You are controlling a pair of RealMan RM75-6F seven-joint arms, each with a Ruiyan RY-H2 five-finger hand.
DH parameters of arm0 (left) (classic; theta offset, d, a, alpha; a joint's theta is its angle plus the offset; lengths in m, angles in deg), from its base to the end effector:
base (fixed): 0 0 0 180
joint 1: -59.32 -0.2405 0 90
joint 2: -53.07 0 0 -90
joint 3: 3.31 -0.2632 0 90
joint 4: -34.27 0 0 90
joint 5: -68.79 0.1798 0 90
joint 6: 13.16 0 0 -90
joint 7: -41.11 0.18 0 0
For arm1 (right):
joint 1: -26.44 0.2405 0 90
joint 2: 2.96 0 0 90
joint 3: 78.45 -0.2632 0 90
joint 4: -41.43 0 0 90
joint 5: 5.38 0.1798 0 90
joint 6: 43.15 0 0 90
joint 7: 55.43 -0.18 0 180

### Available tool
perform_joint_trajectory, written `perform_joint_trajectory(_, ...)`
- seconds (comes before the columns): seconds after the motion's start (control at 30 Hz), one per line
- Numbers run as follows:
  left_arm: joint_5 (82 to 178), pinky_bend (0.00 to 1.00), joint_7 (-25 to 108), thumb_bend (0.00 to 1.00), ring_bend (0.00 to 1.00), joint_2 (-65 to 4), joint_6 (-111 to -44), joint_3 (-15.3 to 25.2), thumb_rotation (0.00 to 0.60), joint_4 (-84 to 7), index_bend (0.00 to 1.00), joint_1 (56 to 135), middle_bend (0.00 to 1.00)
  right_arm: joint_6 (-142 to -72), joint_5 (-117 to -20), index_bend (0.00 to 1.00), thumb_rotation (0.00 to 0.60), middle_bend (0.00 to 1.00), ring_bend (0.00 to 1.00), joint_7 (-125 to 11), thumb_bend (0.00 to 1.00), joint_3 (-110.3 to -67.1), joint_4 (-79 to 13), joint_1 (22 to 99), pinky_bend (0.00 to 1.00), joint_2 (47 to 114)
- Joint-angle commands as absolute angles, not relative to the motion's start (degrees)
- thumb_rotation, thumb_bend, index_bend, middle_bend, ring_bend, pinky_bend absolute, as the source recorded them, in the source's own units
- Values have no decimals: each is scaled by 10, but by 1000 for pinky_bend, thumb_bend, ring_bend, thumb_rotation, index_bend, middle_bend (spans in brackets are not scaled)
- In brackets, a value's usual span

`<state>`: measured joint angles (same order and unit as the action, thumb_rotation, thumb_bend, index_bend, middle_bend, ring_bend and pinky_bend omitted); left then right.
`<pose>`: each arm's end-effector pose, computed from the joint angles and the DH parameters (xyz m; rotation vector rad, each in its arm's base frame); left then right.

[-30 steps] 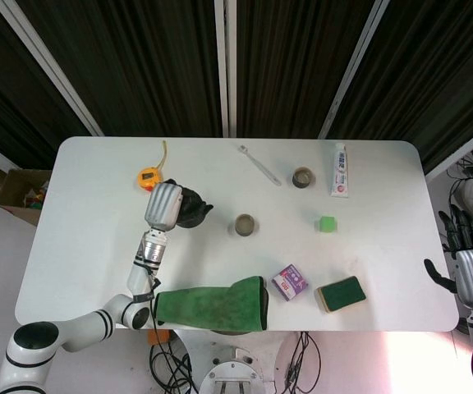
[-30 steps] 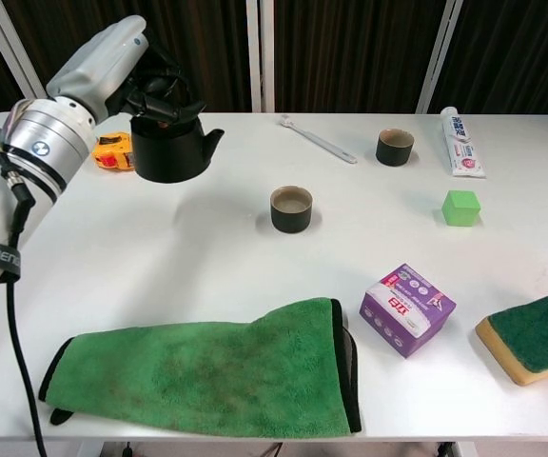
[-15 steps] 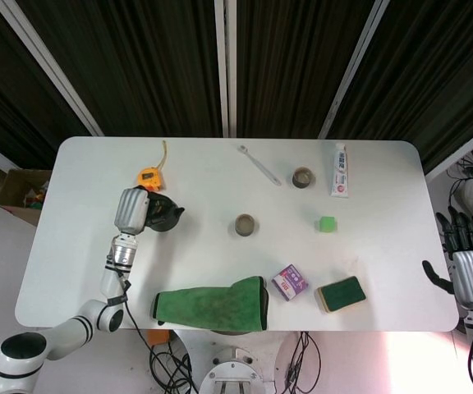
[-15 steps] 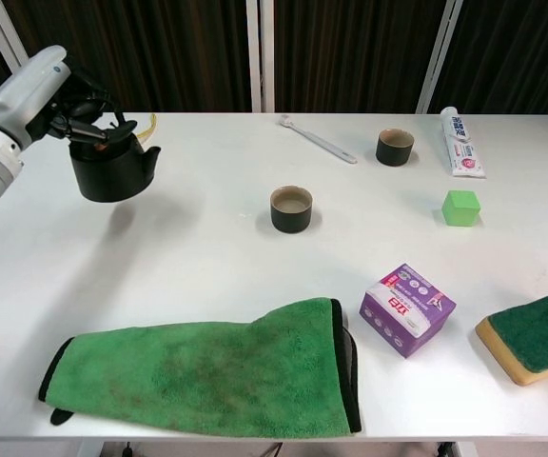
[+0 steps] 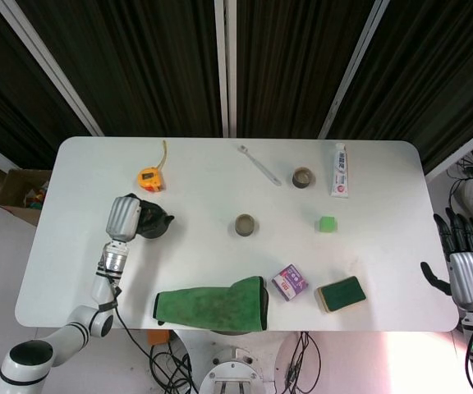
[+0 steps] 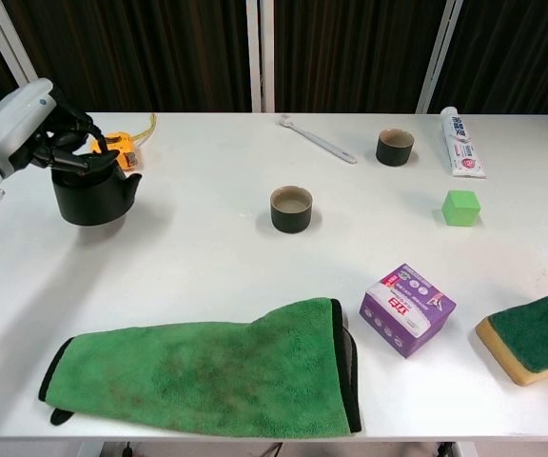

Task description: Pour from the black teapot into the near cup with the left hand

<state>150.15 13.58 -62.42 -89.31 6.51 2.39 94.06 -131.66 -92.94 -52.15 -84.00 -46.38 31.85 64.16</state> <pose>-0.2168 0.3773 -0.0185 -1.4041 -1.0139 -1.3945 -0.3005 -0.2261 0.1958 1.3697 -0.7454 0.9304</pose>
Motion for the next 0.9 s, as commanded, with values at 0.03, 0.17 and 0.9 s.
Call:
perform_joint_trajectory(0.03, 1507, 600, 122, 262, 1000, -640, -890, 59, 600, 49, 1000, 939, 1000, -1315, -929, 0, 600, 0, 0, -520, 223, -840, -464, 319, 0, 642)
perform_joint_trajectory(0.17, 1510, 600, 110, 262, 1000, -655, -889, 57, 600, 74, 1000, 939, 1000, -1315, -929, 0, 600, 0, 0, -517, 224, -840, -466, 319, 0, 642)
perform_joint_trajectory(0.9, 1517, 587, 82, 191, 1000, -680, -882, 48, 600, 123, 1000, 936, 1000, -1313, -929, 0, 600, 0, 0, -518, 223, -840, -465, 320, 0, 641)
